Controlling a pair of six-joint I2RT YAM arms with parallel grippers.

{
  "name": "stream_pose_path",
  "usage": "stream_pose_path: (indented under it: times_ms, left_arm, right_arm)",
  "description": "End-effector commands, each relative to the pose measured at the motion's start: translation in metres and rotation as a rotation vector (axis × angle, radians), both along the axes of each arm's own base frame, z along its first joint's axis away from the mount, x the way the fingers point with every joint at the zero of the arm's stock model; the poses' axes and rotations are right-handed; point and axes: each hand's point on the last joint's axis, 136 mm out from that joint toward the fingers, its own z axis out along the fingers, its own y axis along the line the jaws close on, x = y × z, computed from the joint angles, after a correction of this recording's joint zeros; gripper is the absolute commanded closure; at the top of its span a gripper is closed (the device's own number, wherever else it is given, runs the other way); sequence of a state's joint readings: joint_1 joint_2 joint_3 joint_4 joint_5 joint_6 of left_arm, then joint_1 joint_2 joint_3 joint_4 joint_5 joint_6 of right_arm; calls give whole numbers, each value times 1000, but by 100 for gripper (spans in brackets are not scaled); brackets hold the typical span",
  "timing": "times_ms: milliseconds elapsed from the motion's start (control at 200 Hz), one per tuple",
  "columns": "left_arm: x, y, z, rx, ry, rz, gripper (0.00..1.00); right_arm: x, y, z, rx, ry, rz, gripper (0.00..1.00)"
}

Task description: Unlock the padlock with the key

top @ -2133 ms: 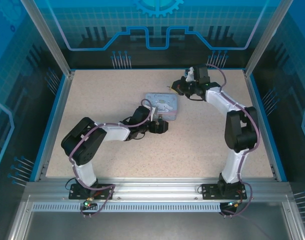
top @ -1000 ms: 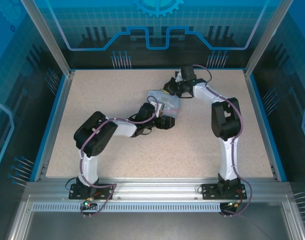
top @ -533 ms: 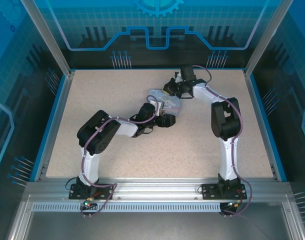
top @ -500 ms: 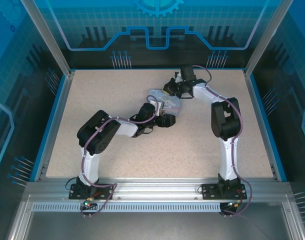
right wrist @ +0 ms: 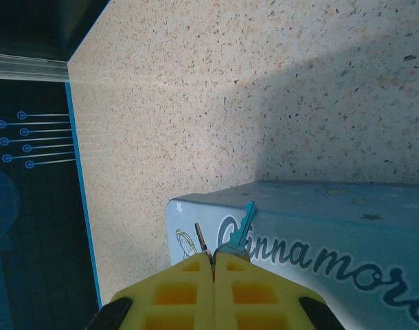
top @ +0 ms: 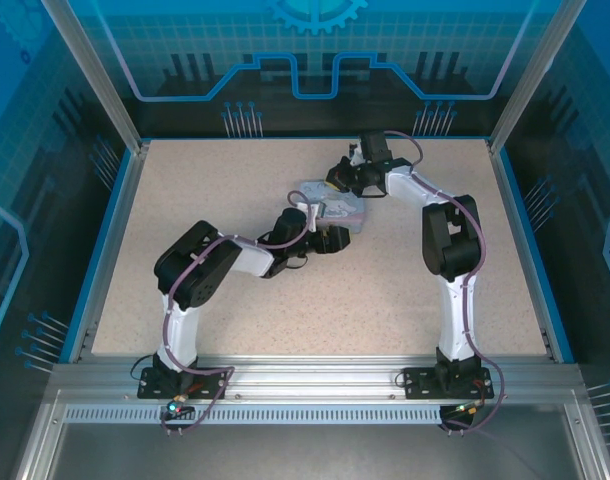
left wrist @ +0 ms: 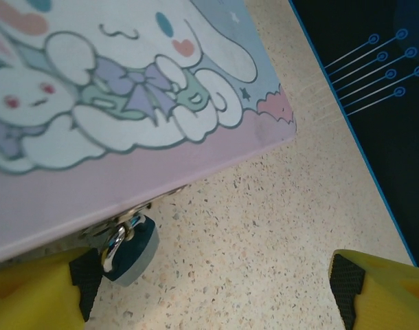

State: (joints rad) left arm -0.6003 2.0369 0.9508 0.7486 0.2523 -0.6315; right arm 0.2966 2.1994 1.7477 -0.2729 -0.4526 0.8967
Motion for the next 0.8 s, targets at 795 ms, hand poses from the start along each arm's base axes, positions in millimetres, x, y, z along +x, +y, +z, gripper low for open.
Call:
stream_pose_path:
  times_ms: [795]
  left_arm:
    - [11,-10,-10,41,-11,76,25]
  right_arm:
    - [-13,12,-22,25,55,40,100]
